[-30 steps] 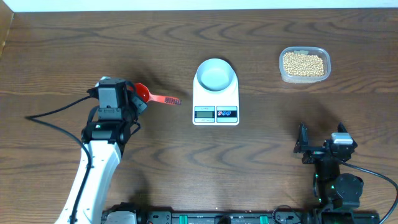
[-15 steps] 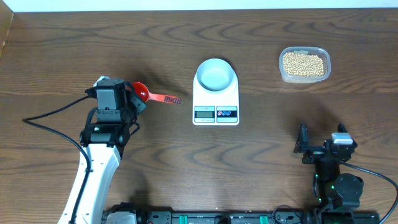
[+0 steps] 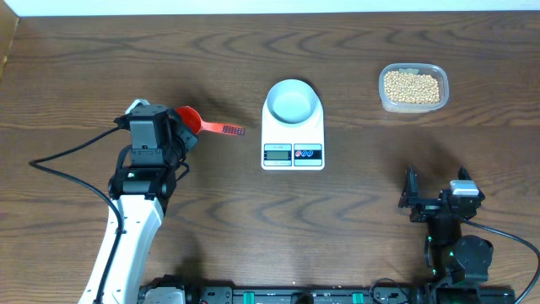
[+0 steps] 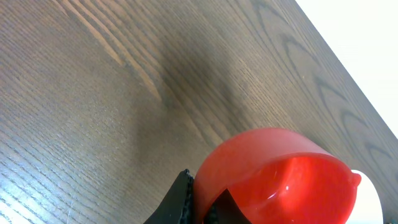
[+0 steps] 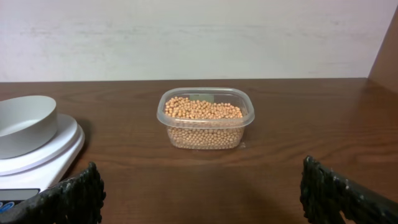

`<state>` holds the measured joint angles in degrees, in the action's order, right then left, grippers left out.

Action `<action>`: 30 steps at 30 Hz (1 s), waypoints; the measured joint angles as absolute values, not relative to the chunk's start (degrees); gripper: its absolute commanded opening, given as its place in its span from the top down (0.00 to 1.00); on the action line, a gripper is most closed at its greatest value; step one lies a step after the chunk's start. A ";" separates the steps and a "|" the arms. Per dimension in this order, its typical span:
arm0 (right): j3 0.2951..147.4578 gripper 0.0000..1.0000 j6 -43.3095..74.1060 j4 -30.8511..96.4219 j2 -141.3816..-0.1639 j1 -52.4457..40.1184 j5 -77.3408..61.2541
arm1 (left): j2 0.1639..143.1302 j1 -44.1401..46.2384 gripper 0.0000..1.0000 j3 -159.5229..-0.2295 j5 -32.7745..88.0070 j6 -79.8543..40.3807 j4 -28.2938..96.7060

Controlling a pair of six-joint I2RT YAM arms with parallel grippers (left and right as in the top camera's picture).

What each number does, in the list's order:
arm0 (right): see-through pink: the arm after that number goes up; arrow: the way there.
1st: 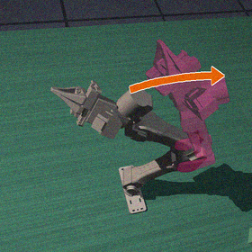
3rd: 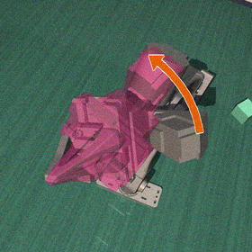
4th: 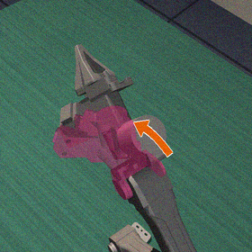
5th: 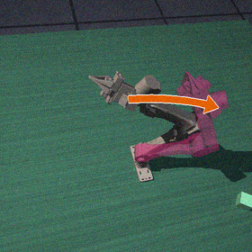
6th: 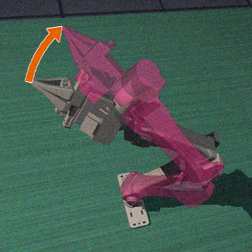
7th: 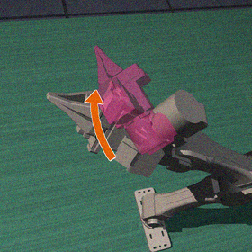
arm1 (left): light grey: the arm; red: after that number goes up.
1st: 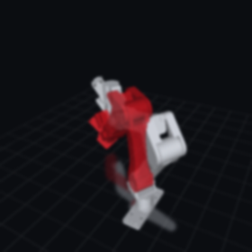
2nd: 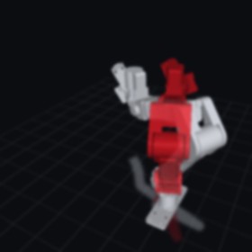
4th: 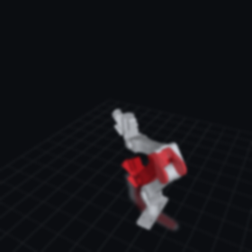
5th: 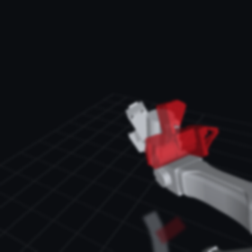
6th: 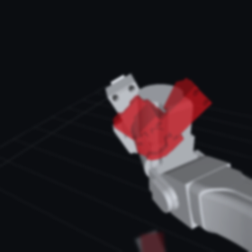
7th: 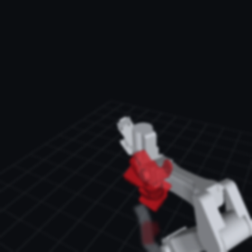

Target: Scoop item into bowl and weigh 50g on scale

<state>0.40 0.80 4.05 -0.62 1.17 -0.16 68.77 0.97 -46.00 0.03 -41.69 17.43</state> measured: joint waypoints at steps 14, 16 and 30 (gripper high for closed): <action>0.40 0.01 0.78 3.95 -0.62 1.17 0.86 | 68.77 0.97 0.93 -46.00 0.03 -41.71 17.23; 0.40 0.01 0.80 3.05 -0.64 1.17 0.84 | 68.77 0.97 0.93 -46.00 0.03 -41.71 17.06; 0.45 0.01 8.03 -18.31 -13.10 1.17 -11.11 | 68.77 0.97 0.93 -46.00 0.03 -44.88 16.03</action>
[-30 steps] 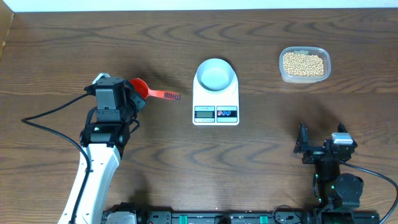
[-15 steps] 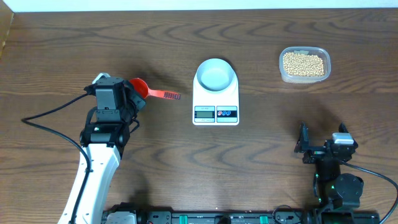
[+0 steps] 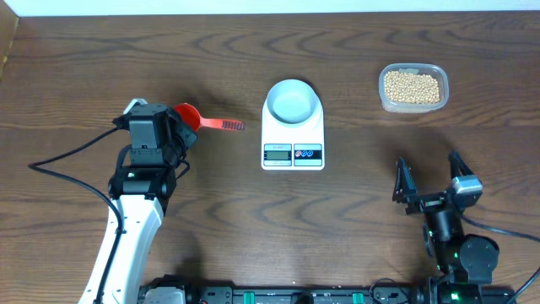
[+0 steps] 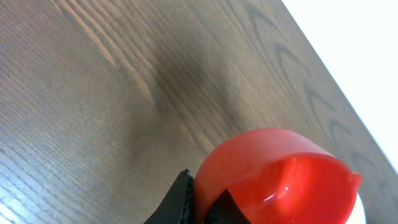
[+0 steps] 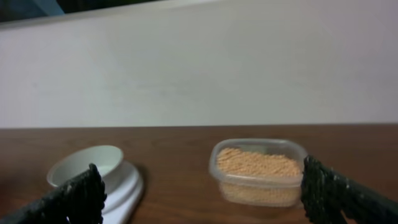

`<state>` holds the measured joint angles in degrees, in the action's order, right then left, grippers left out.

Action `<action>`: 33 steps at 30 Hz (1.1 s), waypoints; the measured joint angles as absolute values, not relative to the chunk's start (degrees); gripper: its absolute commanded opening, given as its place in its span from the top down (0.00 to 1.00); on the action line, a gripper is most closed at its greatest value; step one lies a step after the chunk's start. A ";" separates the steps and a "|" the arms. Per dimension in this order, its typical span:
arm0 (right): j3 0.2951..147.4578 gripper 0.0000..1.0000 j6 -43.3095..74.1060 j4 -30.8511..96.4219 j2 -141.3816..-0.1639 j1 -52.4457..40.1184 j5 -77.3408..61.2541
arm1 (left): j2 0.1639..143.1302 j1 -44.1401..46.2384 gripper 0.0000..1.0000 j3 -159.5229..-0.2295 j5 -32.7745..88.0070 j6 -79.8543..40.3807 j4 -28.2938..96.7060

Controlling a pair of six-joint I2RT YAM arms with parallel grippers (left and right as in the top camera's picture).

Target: Scoop item into bowl and weigh 50g on scale

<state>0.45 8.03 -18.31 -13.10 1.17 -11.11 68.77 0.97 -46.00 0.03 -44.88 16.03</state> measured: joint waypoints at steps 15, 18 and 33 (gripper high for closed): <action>18.98 0.01 27.81 -26.35 -46.48 1.17 -23.92 | 68.77 0.97 0.93 -46.00 1.17 -51.27 15.07; 20.56 0.01 30.63 -34.94 -50.30 1.17 -28.86 | 68.77 0.97 0.93 -46.00 1.15 -51.70 14.85; 21.58 0.01 34.59 -43.16 -57.21 0.91 -30.02 | 68.77 0.99 0.92 -46.00 3.25 -56.45 14.70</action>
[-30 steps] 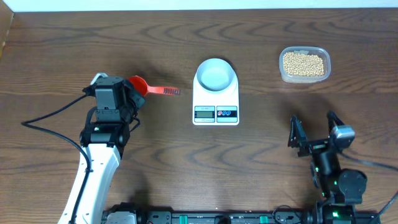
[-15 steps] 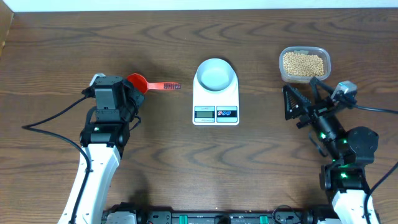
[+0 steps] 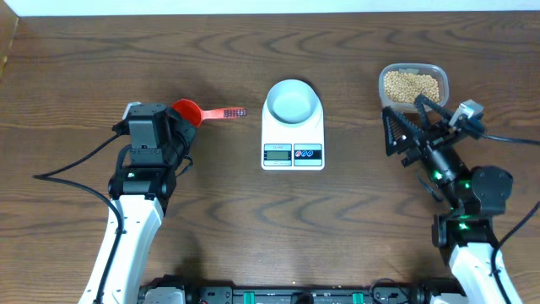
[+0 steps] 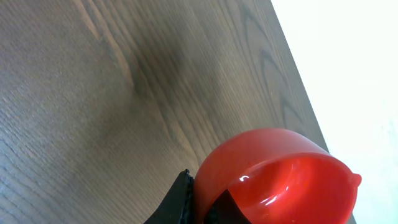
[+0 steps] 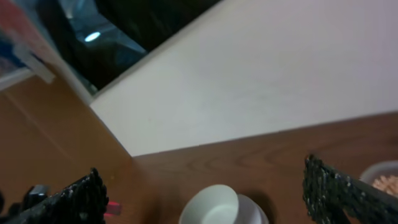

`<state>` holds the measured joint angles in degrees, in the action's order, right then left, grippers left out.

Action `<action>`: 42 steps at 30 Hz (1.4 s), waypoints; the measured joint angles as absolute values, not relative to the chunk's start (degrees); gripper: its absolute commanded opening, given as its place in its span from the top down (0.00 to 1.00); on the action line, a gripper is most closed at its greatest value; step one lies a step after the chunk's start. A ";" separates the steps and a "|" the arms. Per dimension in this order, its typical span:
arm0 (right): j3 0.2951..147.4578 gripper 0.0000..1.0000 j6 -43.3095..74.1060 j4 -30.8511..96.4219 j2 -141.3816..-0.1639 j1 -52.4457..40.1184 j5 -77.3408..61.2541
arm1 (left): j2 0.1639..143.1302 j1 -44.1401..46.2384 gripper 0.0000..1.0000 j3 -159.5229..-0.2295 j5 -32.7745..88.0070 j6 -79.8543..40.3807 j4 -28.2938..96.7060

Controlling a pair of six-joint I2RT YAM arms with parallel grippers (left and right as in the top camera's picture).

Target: Scoop item into bowl and weigh 50g on scale

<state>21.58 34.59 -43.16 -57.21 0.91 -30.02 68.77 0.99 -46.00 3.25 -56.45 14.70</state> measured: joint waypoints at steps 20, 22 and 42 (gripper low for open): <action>32.27 0.10 35.00 -36.51 -75.31 -8.10 -39.16 | 68.77 0.97 0.93 -46.00 7.11 -56.82 13.67; 32.27 0.10 35.00 -36.58 -76.29 -9.63 -39.31 | 68.77 1.15 0.93 -46.00 8.03 -56.82 12.78; 32.29 0.29 35.79 -40.27 -79.77 -20.14 -37.95 | 68.77 12.34 0.93 -46.00 9.39 -56.77 4.25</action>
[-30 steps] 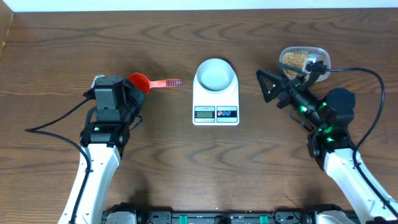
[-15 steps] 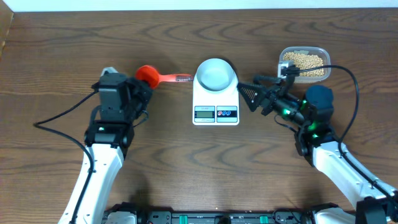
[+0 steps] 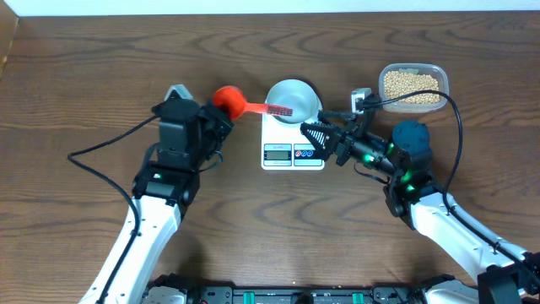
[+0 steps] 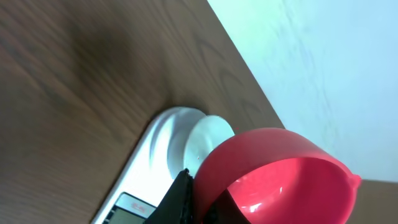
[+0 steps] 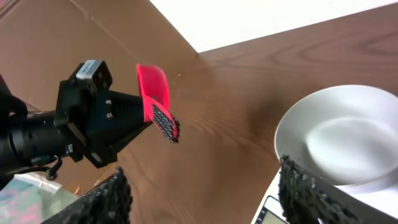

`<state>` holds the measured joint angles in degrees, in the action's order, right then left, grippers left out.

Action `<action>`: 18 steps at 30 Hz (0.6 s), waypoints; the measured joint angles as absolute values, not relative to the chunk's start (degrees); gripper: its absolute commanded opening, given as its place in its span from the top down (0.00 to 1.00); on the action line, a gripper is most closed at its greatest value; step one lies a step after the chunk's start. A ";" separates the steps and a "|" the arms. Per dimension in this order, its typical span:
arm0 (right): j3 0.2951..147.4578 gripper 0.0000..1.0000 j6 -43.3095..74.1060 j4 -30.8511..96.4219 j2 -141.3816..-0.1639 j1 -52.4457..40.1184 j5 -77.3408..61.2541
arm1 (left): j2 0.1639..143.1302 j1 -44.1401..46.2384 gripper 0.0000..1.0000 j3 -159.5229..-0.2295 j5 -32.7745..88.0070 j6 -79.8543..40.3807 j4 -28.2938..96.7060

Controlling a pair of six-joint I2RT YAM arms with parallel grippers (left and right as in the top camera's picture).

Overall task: Scoop item into bowl and weigh 50g on scale
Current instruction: 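Bring the scoop over the scale toward the right gripper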

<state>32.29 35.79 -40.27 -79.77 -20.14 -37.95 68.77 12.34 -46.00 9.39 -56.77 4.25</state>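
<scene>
My left gripper (image 3: 216, 116) is shut on the cup end of a red scoop (image 3: 228, 99), holding it above the table just left of the scale. The scoop's handle reaches over the white bowl (image 3: 295, 95) that sits on the white scale (image 3: 293, 142). In the left wrist view the scoop's cup (image 4: 280, 177) fills the lower right, with the bowl (image 4: 210, 134) beyond it. My right gripper (image 3: 325, 140) is open over the scale's right edge and points left. Its view shows the scoop (image 5: 154, 90) and the bowl (image 5: 342, 140) between its fingers (image 5: 305, 190).
A clear tub of beans (image 3: 412, 87) stands at the back right, behind my right arm. The scale's display (image 3: 277, 152) faces the front. Cables run from both arms across the wood table (image 3: 84, 67).
My left arm has carried the scoop to the right, from well left of the scale to the bowl's rim. My right gripper went left from beside the bean tub to the scale's right edge.
My left gripper held the scoop left of the scale while my right gripper sat open at the front right. The right arm then rose and stood by the bean tub. Now both grippers are at the scale, facing each other.
</scene>
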 measured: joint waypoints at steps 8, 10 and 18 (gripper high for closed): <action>32.29 0.42 35.92 -42.02 -79.77 -21.17 -39.16 | 69.93 16.16 0.93 -46.00 9.52 -56.80 2.85; 32.29 0.46 35.94 -42.09 -79.77 -21.76 -39.33 | 71.40 16.88 0.93 -46.00 10.57 -56.82 0.56; 32.29 0.61 36.01 -42.26 -79.77 -21.85 -39.42 | 77.58 17.69 0.93 -46.00 16.84 -56.82 -4.58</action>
